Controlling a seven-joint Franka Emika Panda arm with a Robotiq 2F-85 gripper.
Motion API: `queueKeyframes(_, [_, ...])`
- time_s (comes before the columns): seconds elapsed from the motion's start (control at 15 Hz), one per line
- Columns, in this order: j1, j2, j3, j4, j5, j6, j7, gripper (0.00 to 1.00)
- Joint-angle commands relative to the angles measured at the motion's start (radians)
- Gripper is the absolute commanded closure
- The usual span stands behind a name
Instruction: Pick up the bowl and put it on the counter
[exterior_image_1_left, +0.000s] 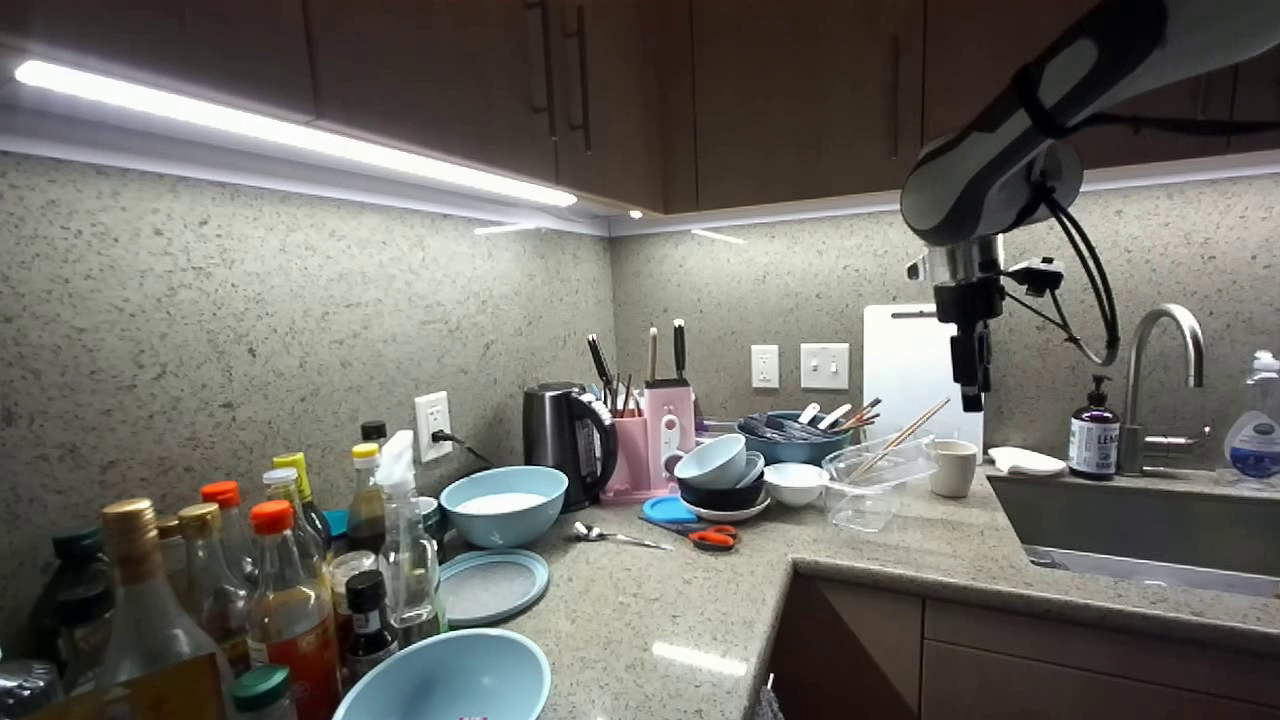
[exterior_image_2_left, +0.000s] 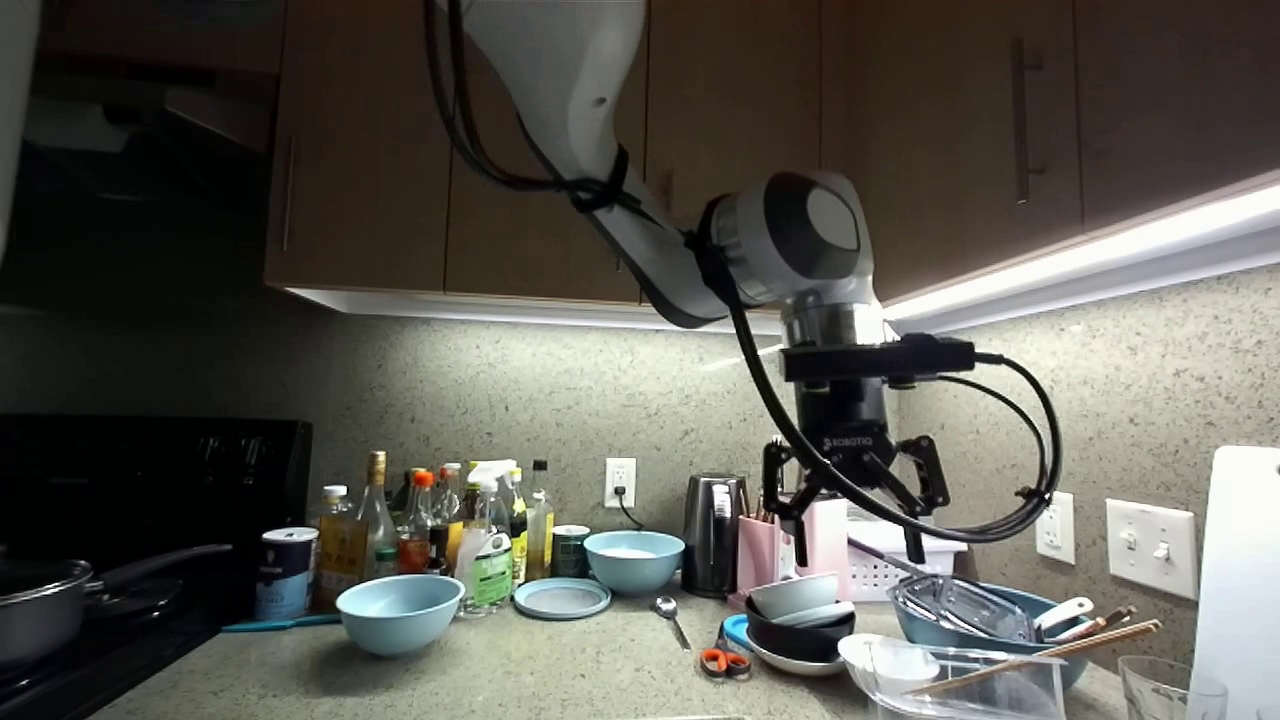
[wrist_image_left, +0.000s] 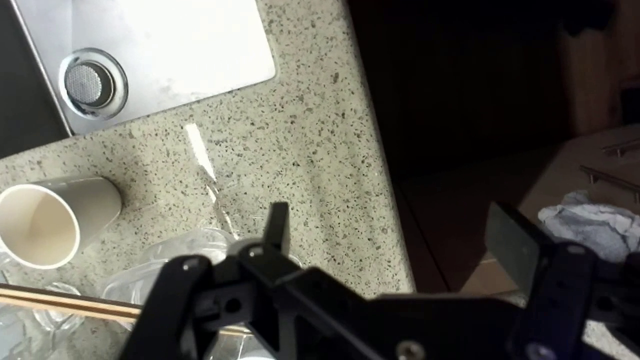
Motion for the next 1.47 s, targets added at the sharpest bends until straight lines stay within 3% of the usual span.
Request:
queueKeyframes(0.0, [-0.046, 0.143, 0.026, 0.139, 0.005, -0.031, -0.211, 0.0])
queueKeyframes(0.07, [-0.057, 0.169, 0.036, 0.165, 0.001, -0.033, -0.264, 0.0])
queueKeyframes(0.2, [-0.061, 0.142, 0.046, 0.126, -0.005, -0.007, -0.196, 0.0])
queueKeyframes(0.53, [-0.07, 0.184, 0.058, 0.172, -0.006, -0.007, -0.222, 0.0])
queueKeyframes(0.87, [-0.089, 0.266, 0.064, 0.194, -0.009, 0.259, -0.145, 0.0])
queueKeyframes(1.07, [-0.104, 0.346, 0.075, 0.246, -0.014, 0.358, -0.157, 0.0])
queueKeyframes(1.4, [-0.141, 0.472, 0.127, 0.376, -0.012, 0.3, -0.255, 0.0])
